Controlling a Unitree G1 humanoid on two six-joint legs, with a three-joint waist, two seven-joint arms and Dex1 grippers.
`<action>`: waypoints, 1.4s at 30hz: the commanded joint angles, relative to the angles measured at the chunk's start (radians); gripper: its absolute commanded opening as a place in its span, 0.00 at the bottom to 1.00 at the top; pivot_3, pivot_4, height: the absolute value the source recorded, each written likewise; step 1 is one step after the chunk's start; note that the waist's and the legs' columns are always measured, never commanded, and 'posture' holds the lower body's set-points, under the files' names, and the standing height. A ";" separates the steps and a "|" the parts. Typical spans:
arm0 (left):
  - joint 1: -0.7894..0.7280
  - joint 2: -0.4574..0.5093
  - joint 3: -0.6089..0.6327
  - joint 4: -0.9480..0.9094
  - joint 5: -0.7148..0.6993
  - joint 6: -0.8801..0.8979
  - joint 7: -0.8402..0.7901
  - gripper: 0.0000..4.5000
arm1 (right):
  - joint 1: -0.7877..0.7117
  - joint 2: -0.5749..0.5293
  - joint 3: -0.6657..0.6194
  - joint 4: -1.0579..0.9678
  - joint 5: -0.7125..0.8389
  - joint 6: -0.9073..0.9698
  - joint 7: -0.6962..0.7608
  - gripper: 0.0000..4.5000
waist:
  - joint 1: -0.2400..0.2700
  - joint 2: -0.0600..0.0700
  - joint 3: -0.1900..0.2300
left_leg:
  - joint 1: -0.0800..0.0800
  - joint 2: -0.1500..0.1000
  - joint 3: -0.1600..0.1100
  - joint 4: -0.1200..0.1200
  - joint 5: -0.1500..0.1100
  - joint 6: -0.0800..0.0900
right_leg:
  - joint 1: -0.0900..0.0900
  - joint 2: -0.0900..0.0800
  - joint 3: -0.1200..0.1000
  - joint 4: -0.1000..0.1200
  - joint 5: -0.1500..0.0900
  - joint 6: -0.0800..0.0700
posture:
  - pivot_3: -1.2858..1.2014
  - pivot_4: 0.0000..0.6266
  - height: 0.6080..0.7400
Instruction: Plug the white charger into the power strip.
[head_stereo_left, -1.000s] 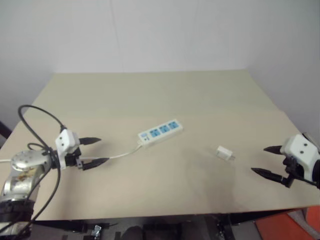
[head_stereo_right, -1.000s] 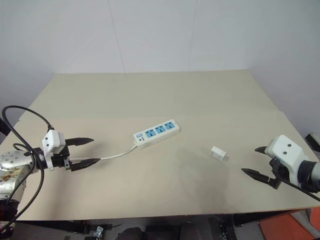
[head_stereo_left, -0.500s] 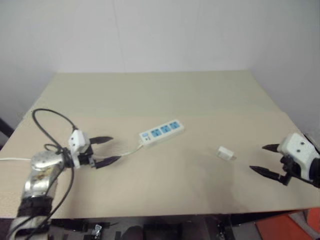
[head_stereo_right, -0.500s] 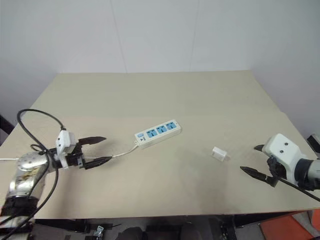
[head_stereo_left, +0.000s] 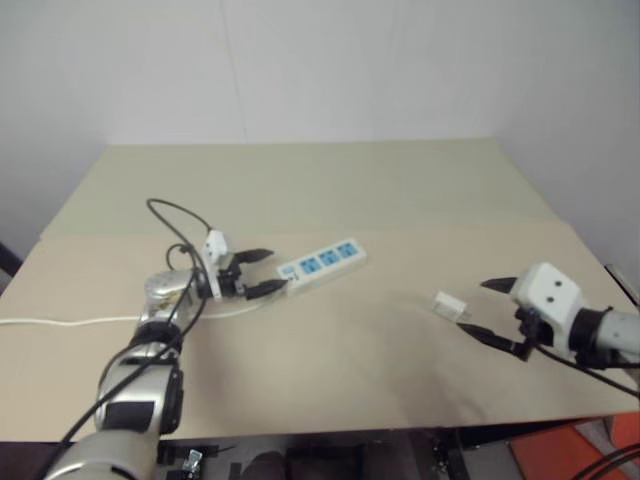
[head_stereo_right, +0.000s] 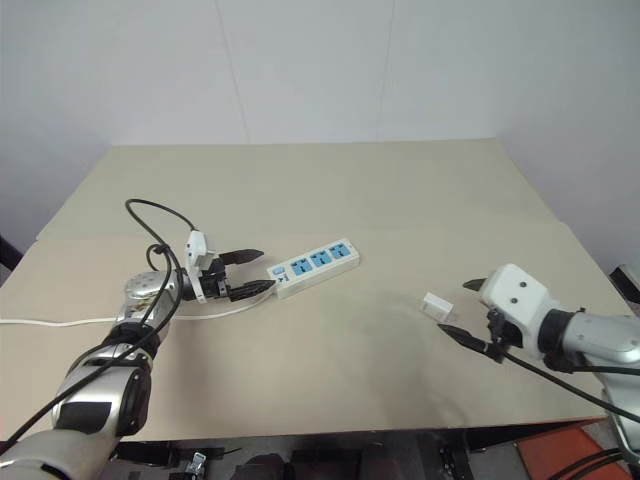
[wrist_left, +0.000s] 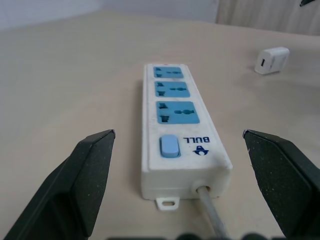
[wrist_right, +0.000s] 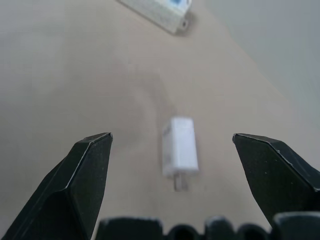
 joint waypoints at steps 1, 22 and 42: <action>-0.041 -0.010 -0.003 0.051 0.041 -0.040 0.028 1.00 | -0.014 0.010 0.003 -0.074 0.007 0.039 -0.045 1.00 | 0.001 0.000 0.000 | 0.000 0.000 0.000 0.000 0.000 0.000 | 0.000 0.000 0.000 0.000 0.000 0.000 | 0.52 0.24 1.00; -0.024 -0.100 -0.022 0.091 0.156 -0.026 0.174 0.80 | -0.143 0.044 0.163 -0.110 -0.020 0.098 -0.133 1.00 | 0.001 0.000 0.000 | -0.001 -0.001 -0.002 0.000 0.000 0.000 | 0.000 0.000 -0.001 0.000 0.000 0.000 | 0.52 0.24 1.00; 0.356 -0.008 -0.050 -0.609 0.019 0.206 0.062 0.82 | -0.167 0.066 0.251 -0.031 -0.071 0.028 -0.125 1.00 | 0.001 0.000 0.000 | 0.000 0.000 -0.003 0.000 0.000 0.000 | -0.001 0.000 0.000 0.001 0.000 0.000 | 0.52 0.24 1.00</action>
